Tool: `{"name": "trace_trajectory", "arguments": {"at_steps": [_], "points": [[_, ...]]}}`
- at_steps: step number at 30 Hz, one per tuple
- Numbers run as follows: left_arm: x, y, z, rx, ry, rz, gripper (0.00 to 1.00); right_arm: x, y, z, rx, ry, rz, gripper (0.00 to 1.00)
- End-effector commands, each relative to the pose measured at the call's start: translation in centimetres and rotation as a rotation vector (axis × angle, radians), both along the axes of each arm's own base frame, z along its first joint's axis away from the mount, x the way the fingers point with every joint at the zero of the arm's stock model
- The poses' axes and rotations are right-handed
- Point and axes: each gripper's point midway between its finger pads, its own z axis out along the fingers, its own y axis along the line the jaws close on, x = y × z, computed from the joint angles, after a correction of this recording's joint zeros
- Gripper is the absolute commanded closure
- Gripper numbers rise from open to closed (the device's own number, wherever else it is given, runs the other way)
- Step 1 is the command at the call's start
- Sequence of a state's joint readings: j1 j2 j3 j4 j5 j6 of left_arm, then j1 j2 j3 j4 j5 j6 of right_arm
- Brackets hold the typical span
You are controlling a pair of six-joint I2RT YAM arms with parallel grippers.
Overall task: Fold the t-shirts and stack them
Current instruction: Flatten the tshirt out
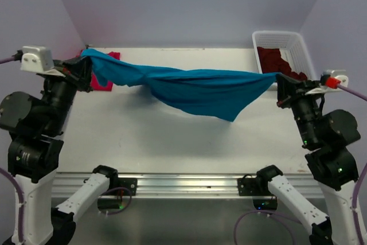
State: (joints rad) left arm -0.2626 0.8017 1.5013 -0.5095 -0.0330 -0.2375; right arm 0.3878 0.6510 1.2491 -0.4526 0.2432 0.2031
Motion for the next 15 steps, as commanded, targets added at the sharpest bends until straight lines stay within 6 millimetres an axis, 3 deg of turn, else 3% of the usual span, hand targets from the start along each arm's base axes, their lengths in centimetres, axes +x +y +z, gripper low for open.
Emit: {"name": "trace_trajectory", "arguments": {"at_steps": [1, 3, 4, 10, 12, 13, 14, 15], "points": [[-2.9, 0.9, 3.9, 0.026, -0.088, 0.006, 1.0, -1.3, -0.6, 4.3, -0.002, -0.152, -0.005, 1.0], [-2.8, 1.0, 5.0, 0.03, -0.097, 0.016, 1.0, -0.7, -0.8, 5.1, -0.022, -0.133, -0.024, 1.0], [-3.6, 1.2, 6.4, 0.025, -0.128, 0.014, 1.0, -0.4, -0.7, 5.3, -0.024, -0.13, -0.027, 1.0], [-2.2, 1.1, 10.0, 0.03, -0.213, 0.033, 1.0, 2.7, -1.4, 7.0, -0.026, -0.145, -0.131, 1.0], [0.3, 1.0, 9.4, 0.049, -0.167, 0.059, 1.0, 4.5, -1.4, 6.9, -0.042, -0.11, -0.17, 1.0], [2.6, 0.4, 8.6, 0.062, -0.118, 0.06, 1.0, 5.2, -1.3, 6.6, -0.051, -0.086, -0.182, 1.0], [3.9, 0.2, 8.0, 0.065, -0.087, 0.07, 1.0, 7.5, -0.7, 5.3, -0.078, -0.027, -0.199, 1.0], [5.0, 0.0, 7.7, 0.072, -0.057, 0.071, 1.0, 8.1, -1.3, 6.0, -0.076, -0.019, -0.245, 1.0]]}}
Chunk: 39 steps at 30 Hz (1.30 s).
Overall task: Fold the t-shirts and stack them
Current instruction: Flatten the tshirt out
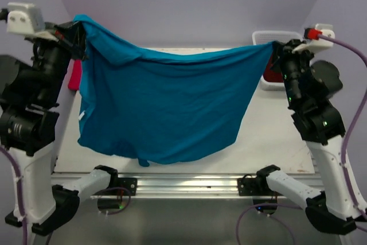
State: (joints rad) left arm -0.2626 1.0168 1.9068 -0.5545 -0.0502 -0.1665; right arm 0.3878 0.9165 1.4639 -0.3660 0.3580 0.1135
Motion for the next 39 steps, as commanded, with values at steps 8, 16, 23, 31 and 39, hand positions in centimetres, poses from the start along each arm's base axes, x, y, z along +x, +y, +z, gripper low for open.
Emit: {"name": "trace_trajectory", "arguments": {"at_steps": [8, 16, 23, 31, 39], "points": [[25.9, -5.8, -13.1, 0.158, 0.442, 0.02, 1.0, 18.9, 2.8, -4.1, -0.156, 0.306, -0.216, 1.0], [34.4, -3.8, -14.4, 0.126, 0.322, 0.081, 1.0, 25.8, 4.0, -1.2, -0.059, 0.108, -0.235, 1.0], [21.1, -4.3, 1.1, 0.121, -0.166, 0.184, 1.0, 12.9, 5.6, 7.8, -0.097, -0.291, -0.158, 1.0], [11.7, -7.8, -1.9, 0.093, -0.026, 0.015, 1.0, 4.1, 6.7, 4.9, -0.144, -0.175, 0.071, 1.0], [2.3, -3.7, -6.4, 0.039, 0.111, -0.025, 1.0, -3.5, 3.8, 3.0, -0.098, -0.104, 0.182, 1.0]]}}
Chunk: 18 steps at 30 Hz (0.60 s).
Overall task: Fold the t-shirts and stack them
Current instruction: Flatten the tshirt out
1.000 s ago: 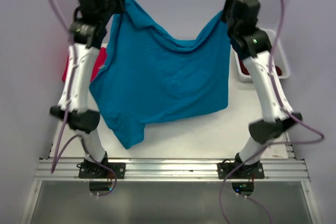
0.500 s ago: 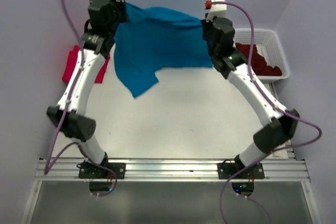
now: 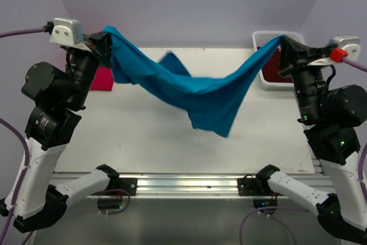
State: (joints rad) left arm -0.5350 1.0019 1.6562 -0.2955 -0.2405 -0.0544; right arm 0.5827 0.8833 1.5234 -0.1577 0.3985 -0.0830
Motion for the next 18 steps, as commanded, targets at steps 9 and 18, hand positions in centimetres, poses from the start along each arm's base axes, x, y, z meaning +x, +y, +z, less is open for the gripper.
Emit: {"name": "trace_trajectory", "arguments": {"at_steps": [9, 18], "points": [[6.4, 0.5, -3.7, 0.127, 0.293, 0.226, 1.0, 8.2, 1.7, -5.9, -0.14, 0.319, -0.203, 1.0], [21.1, -0.8, -14.8, 0.229, 0.587, 0.228, 1.0, 21.3, 4.7, -11.9, -0.233, 0.539, -0.285, 1.0]]}}
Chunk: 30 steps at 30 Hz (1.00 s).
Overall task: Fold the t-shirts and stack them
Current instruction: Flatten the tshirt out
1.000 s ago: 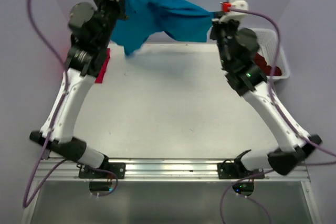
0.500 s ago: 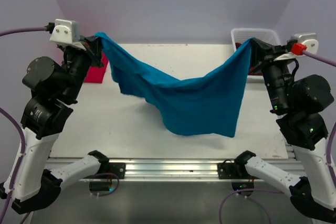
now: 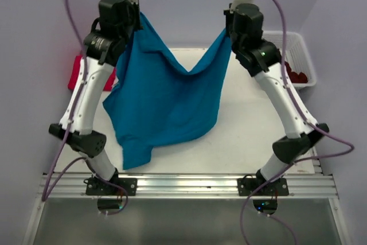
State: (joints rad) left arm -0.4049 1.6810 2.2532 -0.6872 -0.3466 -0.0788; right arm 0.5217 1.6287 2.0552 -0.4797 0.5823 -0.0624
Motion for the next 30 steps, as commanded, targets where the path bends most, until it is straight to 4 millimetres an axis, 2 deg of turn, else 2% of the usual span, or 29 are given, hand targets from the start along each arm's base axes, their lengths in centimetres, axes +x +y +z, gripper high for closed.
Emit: {"name": "trace_trajectory", "arguments": {"at_steps": [1, 2, 3, 4, 5, 6, 7, 8, 9, 10, 11, 13, 14, 15, 16, 17, 18, 19, 20, 21, 23, 24, 25, 27, 28, 30], "points": [[4.7, 1.7, -6.6, 0.032, 0.153, 0.015, 1.0, 2.5, -1.6, -1.8, 0.003, 0.059, -0.041, 1.0], [7.2, 1.7, -9.3, 0.047, 0.191, 0.022, 1.0, 4.7, -1.4, -3.9, -0.011, 0.093, -0.057, 1.0], [8.7, 2.0, -10.4, 0.054, 0.193, 0.031, 1.0, 6.1, -2.1, -4.1, -0.006, 0.076, -0.088, 1.0], [10.8, 2.5, -10.4, 0.041, 0.149, 0.038, 1.0, 7.2, -2.2, -4.0, 0.001, 0.057, -0.105, 1.0], [13.4, 2.4, -12.8, 0.048, 0.164, 0.041, 1.0, 8.4, -2.6, -4.4, 0.0, 0.045, -0.134, 1.0], [15.0, 3.0, -11.2, 0.046, 0.087, 0.062, 1.0, 10.3, -2.3, -4.9, 0.007, 0.014, -0.147, 1.0], [16.1, 2.6, -13.1, 0.055, 0.108, 0.052, 1.0, 11.2, -2.1, -5.1, 0.008, -0.005, -0.15, 1.0], [17.5, 2.0, -12.5, 0.042, 0.069, 0.036, 1.0, 11.9, -2.3, -4.9, 0.011, -0.034, -0.168, 1.0], [17.9, 1.7, -11.4, 0.025, 0.031, 0.026, 1.0, 12.4, -2.1, -2.5, 0.037, -0.147, -0.167, 1.0], [18.2, 0.9, -8.5, -0.003, -0.065, -0.005, 1.0, 12.7, -2.1, -2.5, 0.03, -0.179, -0.166, 1.0], [17.4, 0.9, -5.6, -0.012, -0.142, -0.014, 1.0, 12.7, -2.1, -1.2, 0.039, -0.238, -0.167, 1.0], [16.4, 1.1, -1.5, 0.017, -0.286, 0.004, 1.0, 12.0, -2.7, 3.0, 0.037, -0.365, -0.182, 1.0], [14.4, 1.3, 2.0, 0.007, -0.36, -0.005, 1.0, 11.5, -2.9, 3.9, 0.029, -0.382, -0.184, 1.0], [13.4, 1.5, 3.3, 0.009, -0.399, -0.002, 1.0, 10.5, -3.3, 5.7, 0.058, -0.457, -0.187, 1.0], [13.2, 1.8, 3.0, -0.001, -0.424, 0.015, 1.0, 8.7, -3.8, 5.7, 0.055, -0.477, -0.173, 1.0], [10.2, 2.3, 6.1, -0.023, -0.501, 0.013, 1.0, 7.7, -3.6, 6.0, 0.059, -0.525, -0.139, 1.0], [8.9, 2.3, 6.5, -0.023, -0.551, 0.009, 1.0, 5.8, -3.2, 8.6, 0.101, -0.694, -0.084, 1.0], [8.7, 2.5, 4.5, -0.032, -0.606, 0.023, 1.0, 4.9, -3.3, 7.1, 0.088, -0.713, -0.076, 1.0], [6.5, 3.1, 6.1, -0.044, -0.665, 0.037, 1.0, 3.9, -3.1, 7.8, 0.085, -0.769, -0.072, 1.0], [6.1, 3.1, 5.7, -0.044, -0.671, 0.04, 1.0, 3.9, -2.9, 7.3, 0.074, -0.762, -0.06, 1.0], [6.5, 2.9, 3.7, -0.031, -0.642, 0.036, 1.0, 5.0, -2.7, 5.4, 0.053, -0.702, -0.069, 1.0], [7.4, 3.0, 2.7, -0.023, -0.599, 0.049, 1.0, 5.6, -2.4, 4.1, 0.038, -0.658, -0.064, 1.0], [8.9, 2.9, 0.5, -0.001, -0.514, 0.063, 1.0, 6.1, -2.2, 2.2, 0.019, -0.617, -0.062, 1.0], [10.0, 3.1, -2.6, 0.014, -0.431, 0.074, 1.0, 7.2, -2.0, -1.3, -0.01, -0.514, -0.059, 1.0], [10.5, 3.0, -6.6, 0.033, -0.33, 0.068, 1.0, 7.6, -1.8, -4.7, -0.027, -0.44, -0.053, 1.0], [10.8, 3.2, -11.8, 0.025, -0.206, 0.079, 1.0, 7.4, -1.9, -8.7, -0.031, -0.331, -0.044, 1.0]]}}
